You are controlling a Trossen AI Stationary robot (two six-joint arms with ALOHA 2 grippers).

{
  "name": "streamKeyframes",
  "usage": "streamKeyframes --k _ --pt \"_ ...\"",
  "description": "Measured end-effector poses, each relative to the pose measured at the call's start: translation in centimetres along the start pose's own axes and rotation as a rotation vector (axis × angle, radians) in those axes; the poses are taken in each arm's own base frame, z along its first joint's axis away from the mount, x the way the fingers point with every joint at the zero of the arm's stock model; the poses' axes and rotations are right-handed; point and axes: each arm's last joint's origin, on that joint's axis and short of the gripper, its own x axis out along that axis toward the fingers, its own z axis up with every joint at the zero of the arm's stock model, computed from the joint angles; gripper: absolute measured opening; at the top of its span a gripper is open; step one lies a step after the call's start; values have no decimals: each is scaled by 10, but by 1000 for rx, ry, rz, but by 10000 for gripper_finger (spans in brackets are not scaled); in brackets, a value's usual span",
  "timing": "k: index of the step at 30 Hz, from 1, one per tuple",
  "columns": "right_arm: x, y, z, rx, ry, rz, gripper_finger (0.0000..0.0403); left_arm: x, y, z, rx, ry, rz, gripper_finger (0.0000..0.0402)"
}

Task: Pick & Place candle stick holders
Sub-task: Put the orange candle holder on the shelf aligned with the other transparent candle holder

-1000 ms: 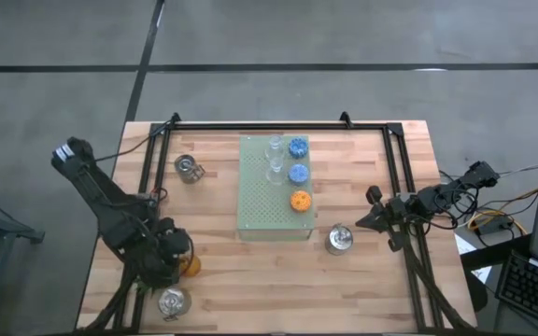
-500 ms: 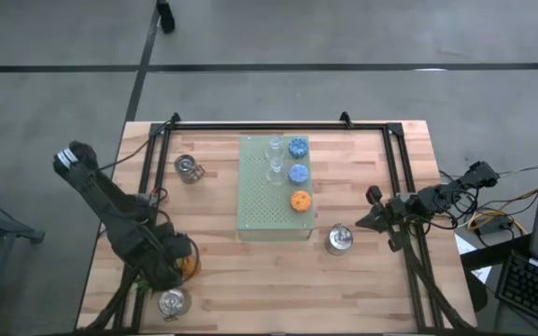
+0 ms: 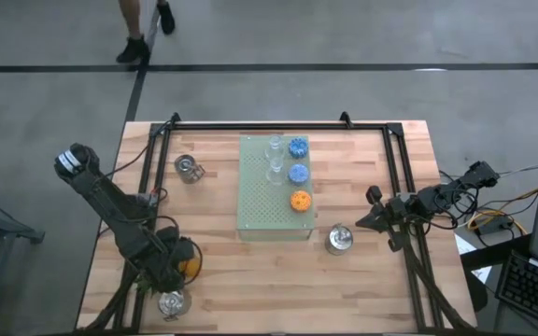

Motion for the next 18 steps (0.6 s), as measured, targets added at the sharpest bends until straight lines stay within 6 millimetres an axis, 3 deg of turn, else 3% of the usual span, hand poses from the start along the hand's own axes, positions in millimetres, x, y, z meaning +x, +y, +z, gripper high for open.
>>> streamKeyframes --k 11,18 --pt "0 0 0 0 0 0 9 3 2 0 23 -35 21 333" --pt "0 0 0 0 0 0 9 3 2 0 36 -42 24 278"
